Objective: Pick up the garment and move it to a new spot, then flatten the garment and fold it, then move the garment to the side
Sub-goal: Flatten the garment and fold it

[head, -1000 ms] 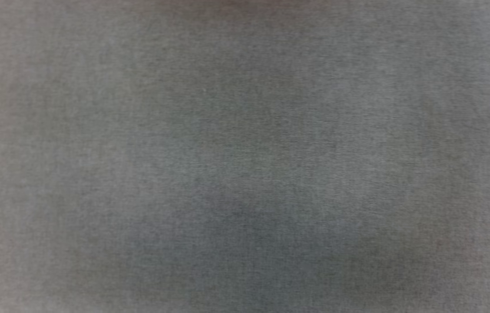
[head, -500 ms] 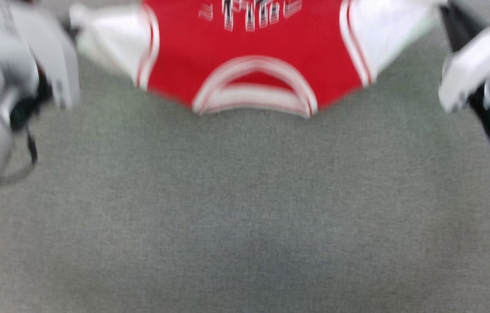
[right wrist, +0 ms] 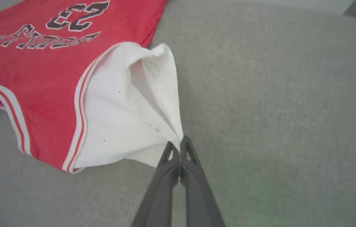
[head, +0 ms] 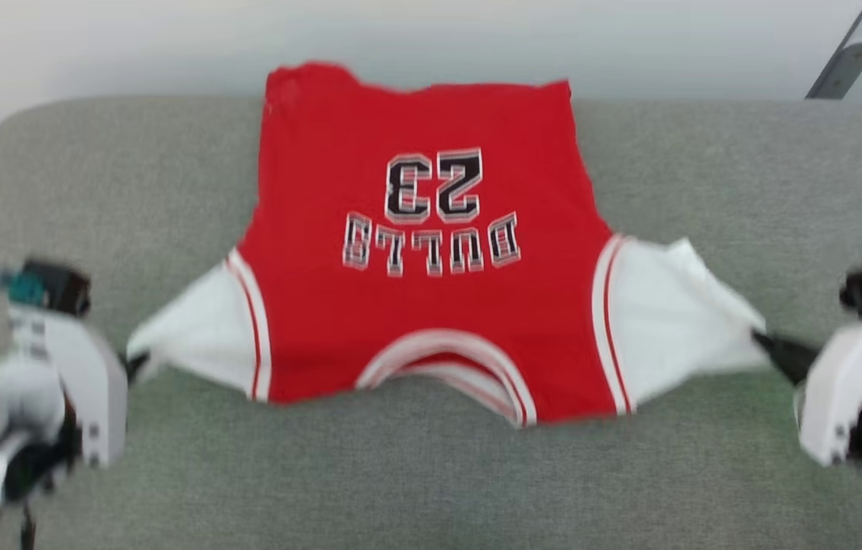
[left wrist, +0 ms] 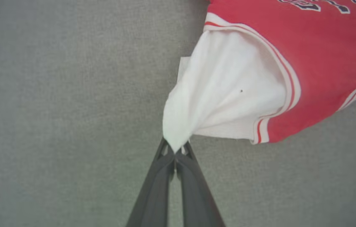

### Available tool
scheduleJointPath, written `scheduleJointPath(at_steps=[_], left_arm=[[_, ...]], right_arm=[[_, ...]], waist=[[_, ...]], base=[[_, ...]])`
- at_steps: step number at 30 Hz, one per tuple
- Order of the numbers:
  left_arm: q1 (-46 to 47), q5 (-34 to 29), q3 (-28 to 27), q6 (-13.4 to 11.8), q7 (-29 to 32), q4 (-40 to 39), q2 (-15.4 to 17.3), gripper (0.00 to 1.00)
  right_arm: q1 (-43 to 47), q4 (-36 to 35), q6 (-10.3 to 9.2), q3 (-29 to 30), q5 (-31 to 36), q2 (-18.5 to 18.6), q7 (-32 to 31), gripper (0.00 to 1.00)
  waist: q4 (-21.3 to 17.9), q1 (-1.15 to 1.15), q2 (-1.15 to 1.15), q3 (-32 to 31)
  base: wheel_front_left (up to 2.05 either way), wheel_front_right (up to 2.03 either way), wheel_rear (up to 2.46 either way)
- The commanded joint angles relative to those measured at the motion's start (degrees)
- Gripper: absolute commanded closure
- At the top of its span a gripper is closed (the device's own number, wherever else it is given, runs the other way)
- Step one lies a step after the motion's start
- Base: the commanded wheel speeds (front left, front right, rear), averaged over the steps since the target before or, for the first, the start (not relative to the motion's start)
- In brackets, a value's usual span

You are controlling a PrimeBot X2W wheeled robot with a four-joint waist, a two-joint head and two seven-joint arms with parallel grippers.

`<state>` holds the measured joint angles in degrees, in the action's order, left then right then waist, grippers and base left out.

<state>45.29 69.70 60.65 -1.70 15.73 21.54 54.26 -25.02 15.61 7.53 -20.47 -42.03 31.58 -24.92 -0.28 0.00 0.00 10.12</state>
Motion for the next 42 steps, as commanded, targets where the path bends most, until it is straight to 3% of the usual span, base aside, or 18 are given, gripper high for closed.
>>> scheduleJointPath(at_steps=[1, 8, 15, 21, 27, 28, 29, 30, 31, 35, 42], left_arm=[[-1.7, 1.4, -0.2, -1.2, 0.2, -1.7, 0.9, 1.00], [-13.4, 9.3, -1.0, -11.4, -0.3, -20.2, 11.5, 1.00], [-20.8, 14.2, -0.8, -19.1, -3.3, -33.3, 18.4, 1.00], [-24.5, 14.0, 0.6, -20.9, -6.6, -34.4, 17.2, 1.00], [-24.2, 12.6, 1.7, -19.3, -7.8, -30.7, 12.5, 1.00], [-23.8, 12.1, 1.8, -19.0, -7.9, -30.1, 11.8, 1.00], [-23.4, 11.7, 1.9, -18.5, -8.0, -29.7, 11.2, 1.00], [-23.2, 11.4, 1.9, -18.3, -8.1, -29.2, 10.7, 1.00], [-22.8, 10.9, 1.9, -18.0, -8.2, -28.7, 10.3, 1.00], [-21.9, 10.0, 1.7, -17.0, -8.9, -27.8, 8.9, 1.00], [-20.6, 8.5, 1.5, -16.5, -9.5, -28.2, 7.8, 1.00]], right_arm=[[1.9, -1.0, -0.09, 1.0, -0.1, 0.5, -1.2, 1.00], [17.1, -12.9, -0.09, 9.9, -0.2, 1.4, -14.2, 1.00], [29.6, -24.0, -0.09, 18.5, 1.3, -1.6, -25.5, 1.00], [34.0, -26.6, -0.09, 20.6, 5.5, -7.0, -27.9, 1.00], [31.3, -20.3, -0.09, 18.5, 10.6, -10.0, -23.5, 0.98], [30.5, -19.2, -0.09, 18.2, 11.3, -10.3, -22.6, 0.53], [29.9, -18.2, -0.09, 17.7, 11.9, -10.3, -22.2, 0.22], [29.5, -17.3, -0.09, 17.3, 12.1, -10.4, -22.0, 0.05], [28.9, -16.7, -0.09, 17.2, 12.4, -10.4, -22.0, 0.00], [27.3, -17.8, -0.11, 18.0, 11.9, -9.5, -23.4, 0.00], [23.5, -29.4, -0.09, 24.1, 10.9, -9.0, -27.4, 0.00]], waist=[[-0.7, 0.00, 0.00, -1.3], [-0.5, 0.00, 0.00, -2.4], [0.4, 0.00, 0.00, -2.0], [0.8, 0.00, 0.00, -1.2], [1.3, 0.00, 0.00, -0.2], [1.4, 0.00, 0.00, -0.1], [1.6, 0.00, 0.00, 0.1], [1.7, 0.00, 0.00, 0.2], [1.8, 0.00, 0.00, 0.4], [2.3, 0.00, 0.00, 1.2], [3.5, 0.00, 0.00, 3.2]], base=[[0.00, 0.00, 0.00], [0.00, 0.00, 0.00], [0.00, 0.00, 0.00], [0.00, 0.00, 0.00], [0.00, 0.00, 0.00], [0.00, 0.00, 0.00], [0.00, 0.00, 0.00], [0.00, 0.00, 0.00], [0.00, 0.00, 0.00], [0.00, 0.00, 0.00], [0.00, 0.00, 0.00]])
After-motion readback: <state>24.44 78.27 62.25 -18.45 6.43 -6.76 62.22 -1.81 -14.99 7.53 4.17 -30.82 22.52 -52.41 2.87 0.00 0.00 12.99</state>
